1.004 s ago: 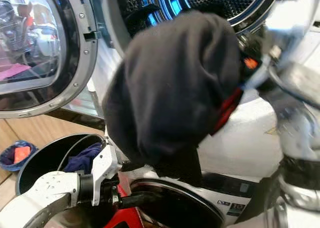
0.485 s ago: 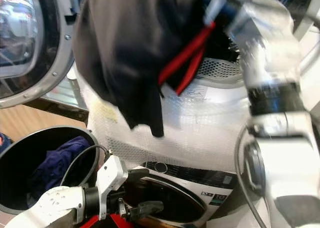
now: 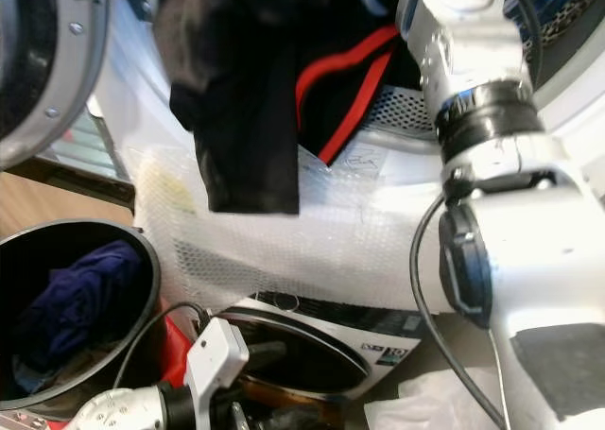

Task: Clothes washing

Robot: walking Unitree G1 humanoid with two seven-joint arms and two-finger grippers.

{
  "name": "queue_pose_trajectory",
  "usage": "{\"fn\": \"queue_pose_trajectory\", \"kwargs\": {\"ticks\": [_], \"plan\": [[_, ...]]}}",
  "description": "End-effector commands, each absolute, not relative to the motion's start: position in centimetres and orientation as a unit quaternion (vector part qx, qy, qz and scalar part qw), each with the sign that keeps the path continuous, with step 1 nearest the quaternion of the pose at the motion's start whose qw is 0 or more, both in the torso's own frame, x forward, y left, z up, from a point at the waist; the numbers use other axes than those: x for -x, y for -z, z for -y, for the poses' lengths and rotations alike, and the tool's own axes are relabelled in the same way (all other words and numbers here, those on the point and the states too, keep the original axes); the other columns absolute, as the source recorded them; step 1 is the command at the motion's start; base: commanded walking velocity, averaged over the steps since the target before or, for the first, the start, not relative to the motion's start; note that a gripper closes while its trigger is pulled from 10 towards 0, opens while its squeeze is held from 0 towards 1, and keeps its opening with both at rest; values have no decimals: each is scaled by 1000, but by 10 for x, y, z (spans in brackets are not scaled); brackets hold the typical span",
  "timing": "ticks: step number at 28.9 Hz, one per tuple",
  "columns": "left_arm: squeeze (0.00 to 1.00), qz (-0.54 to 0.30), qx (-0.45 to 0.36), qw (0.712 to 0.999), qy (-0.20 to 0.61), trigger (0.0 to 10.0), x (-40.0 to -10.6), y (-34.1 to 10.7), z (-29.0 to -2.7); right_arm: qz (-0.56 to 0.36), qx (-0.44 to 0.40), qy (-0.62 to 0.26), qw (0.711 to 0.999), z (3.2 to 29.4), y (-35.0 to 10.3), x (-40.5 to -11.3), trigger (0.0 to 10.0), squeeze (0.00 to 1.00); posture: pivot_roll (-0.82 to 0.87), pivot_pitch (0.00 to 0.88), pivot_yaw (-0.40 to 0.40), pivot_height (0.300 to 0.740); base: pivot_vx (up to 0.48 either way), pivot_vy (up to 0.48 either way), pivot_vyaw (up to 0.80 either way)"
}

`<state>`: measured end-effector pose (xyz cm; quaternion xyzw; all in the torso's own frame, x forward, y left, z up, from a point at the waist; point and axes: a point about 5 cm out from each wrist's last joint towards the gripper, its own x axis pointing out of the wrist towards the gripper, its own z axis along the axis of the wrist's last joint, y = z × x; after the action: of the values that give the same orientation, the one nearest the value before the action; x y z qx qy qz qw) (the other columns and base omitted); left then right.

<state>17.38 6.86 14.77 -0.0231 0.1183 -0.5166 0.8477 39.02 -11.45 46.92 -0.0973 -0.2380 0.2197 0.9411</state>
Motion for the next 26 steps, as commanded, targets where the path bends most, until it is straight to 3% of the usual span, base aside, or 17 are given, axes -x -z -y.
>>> {"fn": "queue_pose_trajectory", "kwargs": {"ticks": [1, 9, 14, 19, 26], "plan": [[0, -117, 34, 843, 525, 10000, -166, -151, -64, 261, 86, -190, 943, 120, -485, -385, 10000, 0, -49, 228, -207, 740, 0, 0, 0], [0, -132, 57, 847, 512, 10000, -155, -149, -59, 281, 31, -128, 951, 122, -504, -380, 10000, 0, -66, 268, -235, 740, 0, 0, 0], [0, -139, 73, 853, 497, 10000, -151, -148, -57, 322, -40, -100, 940, 126, -525, -369, 10000, 0, -67, 284, -257, 740, 0, 0, 0], [0, -145, 83, 858, 485, 10000, -146, -148, -53, 384, -153, -86, 906, 137, -555, -349, 10000, 0, -67, 288, -277, 740, 0, 0, 0], [0, -148, 93, 863, 474, 10000, -144, -147, -50, 423, -241, -52, 872, 159, -572, -334, 10000, 0, -62, 287, -290, 740, 0, 0, 0]]}}
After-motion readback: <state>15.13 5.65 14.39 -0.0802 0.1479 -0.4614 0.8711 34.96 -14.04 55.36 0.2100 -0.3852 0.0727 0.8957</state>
